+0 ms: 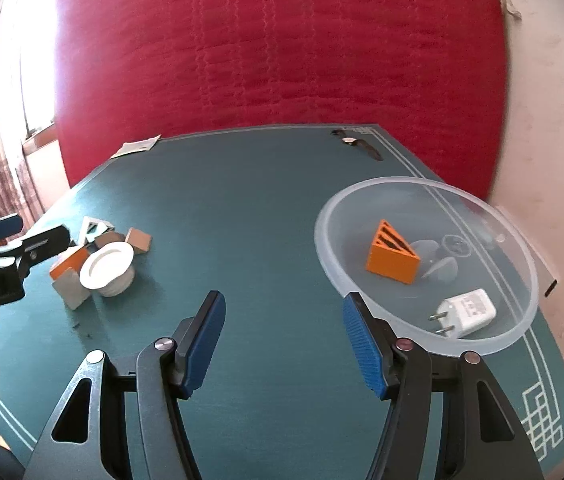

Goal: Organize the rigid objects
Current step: 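Withdraw both grippers from the bowl back toward the blocks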

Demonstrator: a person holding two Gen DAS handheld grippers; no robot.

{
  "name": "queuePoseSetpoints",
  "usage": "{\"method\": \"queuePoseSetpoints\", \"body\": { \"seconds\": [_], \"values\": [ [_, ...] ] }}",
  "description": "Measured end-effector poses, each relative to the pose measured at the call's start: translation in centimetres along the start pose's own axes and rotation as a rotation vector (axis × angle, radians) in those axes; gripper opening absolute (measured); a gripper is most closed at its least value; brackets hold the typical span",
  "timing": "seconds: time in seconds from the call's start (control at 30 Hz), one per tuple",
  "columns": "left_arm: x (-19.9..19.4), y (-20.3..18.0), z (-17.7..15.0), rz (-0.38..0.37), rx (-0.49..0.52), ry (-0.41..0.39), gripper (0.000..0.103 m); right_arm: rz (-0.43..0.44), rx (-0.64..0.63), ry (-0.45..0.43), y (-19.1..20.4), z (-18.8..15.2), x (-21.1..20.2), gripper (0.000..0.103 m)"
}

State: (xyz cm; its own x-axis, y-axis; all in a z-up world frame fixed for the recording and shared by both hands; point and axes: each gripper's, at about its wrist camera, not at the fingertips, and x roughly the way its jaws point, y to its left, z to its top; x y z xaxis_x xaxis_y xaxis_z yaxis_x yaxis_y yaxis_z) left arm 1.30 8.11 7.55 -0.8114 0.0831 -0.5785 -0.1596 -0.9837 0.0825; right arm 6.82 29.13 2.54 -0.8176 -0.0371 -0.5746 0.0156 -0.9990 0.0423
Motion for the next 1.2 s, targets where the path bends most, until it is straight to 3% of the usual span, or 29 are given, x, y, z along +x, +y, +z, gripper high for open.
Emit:
{"method": "queuePoseSetpoints", "body": {
  "seconds": [0.43, 0.6, 1.03, 1.2],
  "values": [
    [-0.1, 4.6, -2.6, 0.052, -0.024, 0.068, 0.103, 0.133, -0.065, 0.055, 4.5, 0.9, 1.2, 0.064],
    [0.0, 5.8, -3.3, 0.061, -0.030, 0.082, 0.103, 0.173, -0.079, 0.077, 5.9, 0.9, 2.1, 0.072],
    [-0.1, 8.5, -4.0, 0.057, -0.051, 0.093, 0.103, 0.267, -0.172, 0.206, 11.8, 1.0, 7.4, 0.073],
    [0.1, 8.9, -4.1, 0.049, -0.058, 0.100, 0.103, 0.262, -0.235, 0.225, 13.8, 1.4, 8.6, 0.073]
  ]
}}
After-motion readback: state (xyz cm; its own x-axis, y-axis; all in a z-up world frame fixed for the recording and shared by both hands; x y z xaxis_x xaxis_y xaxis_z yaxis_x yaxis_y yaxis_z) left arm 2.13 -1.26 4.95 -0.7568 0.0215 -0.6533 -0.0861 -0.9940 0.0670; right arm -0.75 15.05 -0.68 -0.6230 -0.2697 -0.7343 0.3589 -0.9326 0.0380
